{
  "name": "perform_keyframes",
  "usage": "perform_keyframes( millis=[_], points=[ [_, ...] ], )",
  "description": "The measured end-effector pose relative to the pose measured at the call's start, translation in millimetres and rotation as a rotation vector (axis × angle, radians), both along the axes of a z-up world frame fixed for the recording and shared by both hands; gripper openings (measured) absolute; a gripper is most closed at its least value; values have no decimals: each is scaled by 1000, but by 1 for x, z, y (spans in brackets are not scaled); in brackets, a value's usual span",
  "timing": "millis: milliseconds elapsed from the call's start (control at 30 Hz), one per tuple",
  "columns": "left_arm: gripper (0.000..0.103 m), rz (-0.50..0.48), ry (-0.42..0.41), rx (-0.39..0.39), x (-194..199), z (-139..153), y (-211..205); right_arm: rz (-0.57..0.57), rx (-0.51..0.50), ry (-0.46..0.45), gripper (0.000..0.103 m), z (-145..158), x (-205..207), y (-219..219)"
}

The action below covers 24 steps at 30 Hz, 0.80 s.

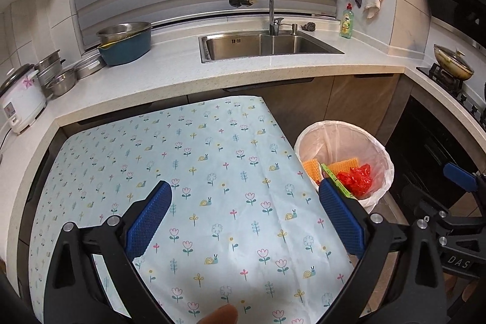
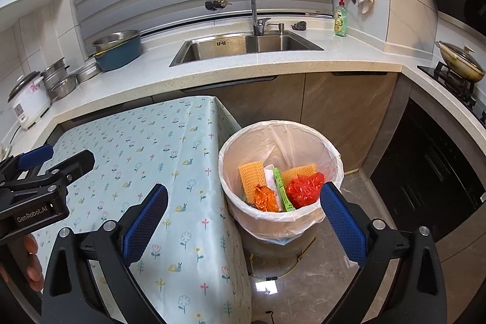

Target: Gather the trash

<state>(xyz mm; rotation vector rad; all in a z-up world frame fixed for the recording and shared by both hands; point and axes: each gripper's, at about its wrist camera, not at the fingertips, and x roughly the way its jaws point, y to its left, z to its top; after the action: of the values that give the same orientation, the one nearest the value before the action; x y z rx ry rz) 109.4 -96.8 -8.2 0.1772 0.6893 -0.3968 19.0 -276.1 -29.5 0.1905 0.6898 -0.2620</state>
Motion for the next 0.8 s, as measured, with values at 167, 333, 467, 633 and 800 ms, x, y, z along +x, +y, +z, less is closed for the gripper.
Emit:
perform_keyframes(
  millis=[167,333,467,633,800],
  points=[
    [93,11,-6,7,-9,1,1,19,-1,9,97,-2,-4,6],
    [93,16,-7,11,-16,0,1,23,-7,13,97,-3,-8,9],
    [93,25,-6,12,-19,0,1,27,-7,18,97,-5,-12,11],
    [93,32,-6,12,-23,0,1,34,-4,21,97,-6,-14,12],
    [93,44,0,13,-26,-1,3,43,-11,23,97,-6,-16,14]
  ],
)
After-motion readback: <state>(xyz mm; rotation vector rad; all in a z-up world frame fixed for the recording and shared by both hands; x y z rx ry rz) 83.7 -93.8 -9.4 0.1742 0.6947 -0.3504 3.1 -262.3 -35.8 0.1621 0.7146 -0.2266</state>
